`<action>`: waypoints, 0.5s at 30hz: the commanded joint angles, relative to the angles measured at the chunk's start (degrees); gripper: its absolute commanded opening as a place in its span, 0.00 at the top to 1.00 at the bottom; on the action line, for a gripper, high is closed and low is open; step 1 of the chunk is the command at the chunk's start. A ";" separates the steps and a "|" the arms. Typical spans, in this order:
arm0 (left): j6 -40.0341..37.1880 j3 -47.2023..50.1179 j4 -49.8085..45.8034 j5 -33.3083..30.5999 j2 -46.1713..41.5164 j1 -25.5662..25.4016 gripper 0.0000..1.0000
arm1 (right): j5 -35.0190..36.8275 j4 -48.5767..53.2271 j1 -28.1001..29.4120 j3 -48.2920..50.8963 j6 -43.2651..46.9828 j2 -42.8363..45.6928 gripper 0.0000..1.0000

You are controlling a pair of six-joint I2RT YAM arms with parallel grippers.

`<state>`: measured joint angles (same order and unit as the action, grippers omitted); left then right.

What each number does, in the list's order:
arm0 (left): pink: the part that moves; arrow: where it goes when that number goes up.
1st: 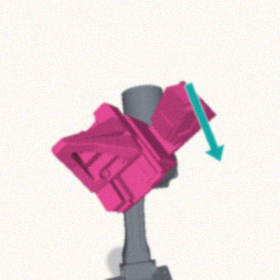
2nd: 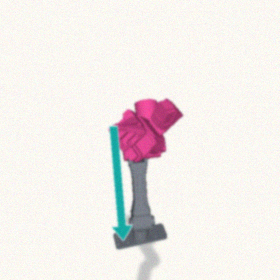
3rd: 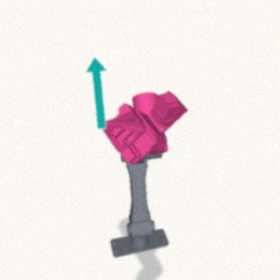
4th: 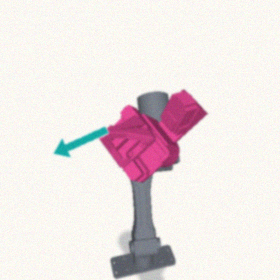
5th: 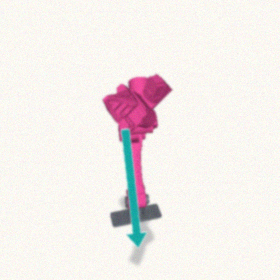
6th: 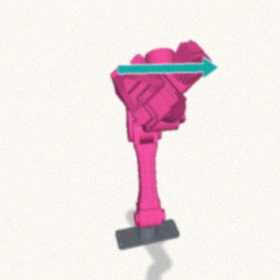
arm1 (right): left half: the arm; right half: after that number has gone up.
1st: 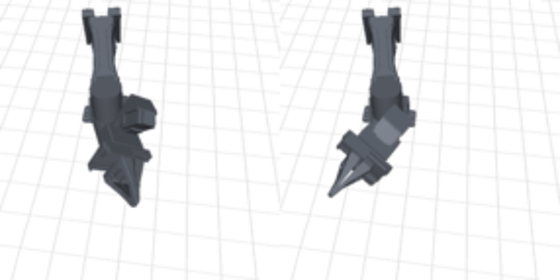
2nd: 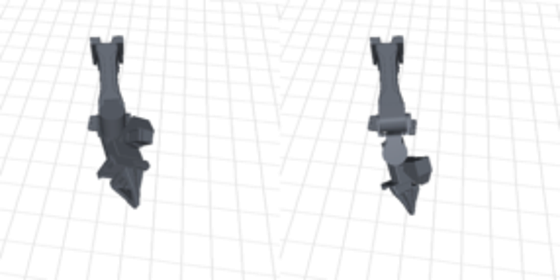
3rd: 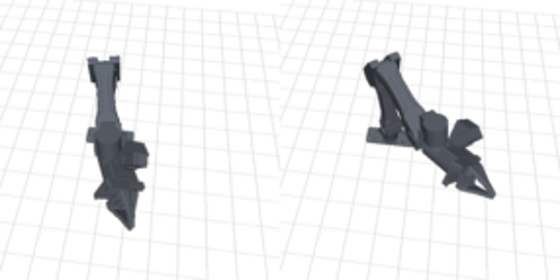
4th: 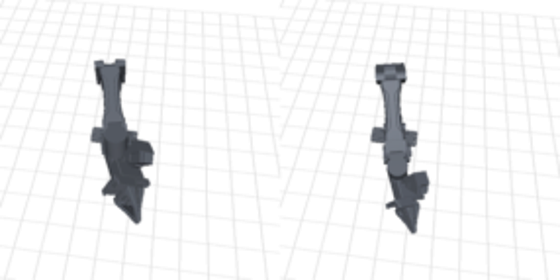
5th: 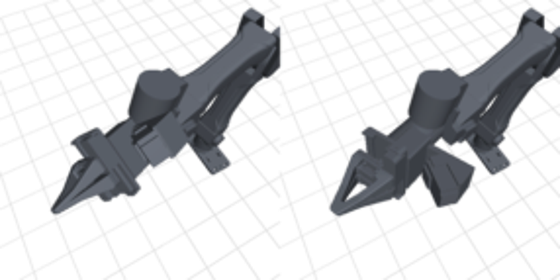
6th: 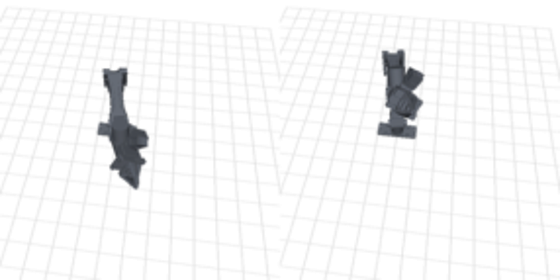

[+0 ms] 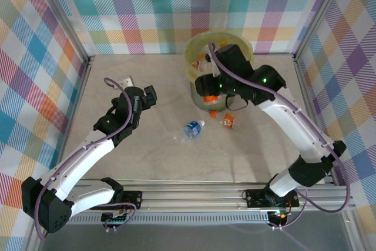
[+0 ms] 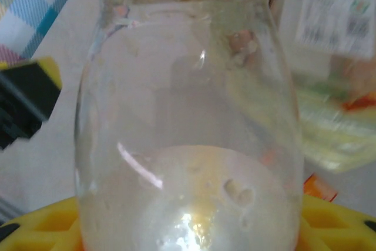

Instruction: Put the plastic bottles in the bin

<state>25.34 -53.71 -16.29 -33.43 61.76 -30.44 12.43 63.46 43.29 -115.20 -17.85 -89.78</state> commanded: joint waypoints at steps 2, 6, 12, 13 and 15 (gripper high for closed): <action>0.76 -0.16 0.83 1.43 -1.38 0.75 0.00 | -0.13 2.92 -4.75 -8.86 10.55 -5.61 0.65; 0.70 -0.16 -1.02 2.41 -1.63 0.73 0.00 | -0.78 1.85 -7.97 -14.50 15.76 -9.46 0.65; 0.73 -0.37 -1.14 3.27 -1.38 0.77 0.00 | -1.53 1.14 -13.87 -19.52 19.21 -14.43 0.65; 0.76 -0.36 -1.14 3.39 -1.38 0.74 0.00 | -2.12 1.34 -14.70 -20.37 19.59 -15.38 0.65; 0.98 -0.33 -1.11 3.80 -1.34 0.78 0.00 | -2.66 1.51 -16.33 -21.95 20.46 -17.25 0.65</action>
<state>25.76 -53.71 -16.40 -30.50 61.28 -30.28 11.27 64.73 28.80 -134.41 -0.69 -105.21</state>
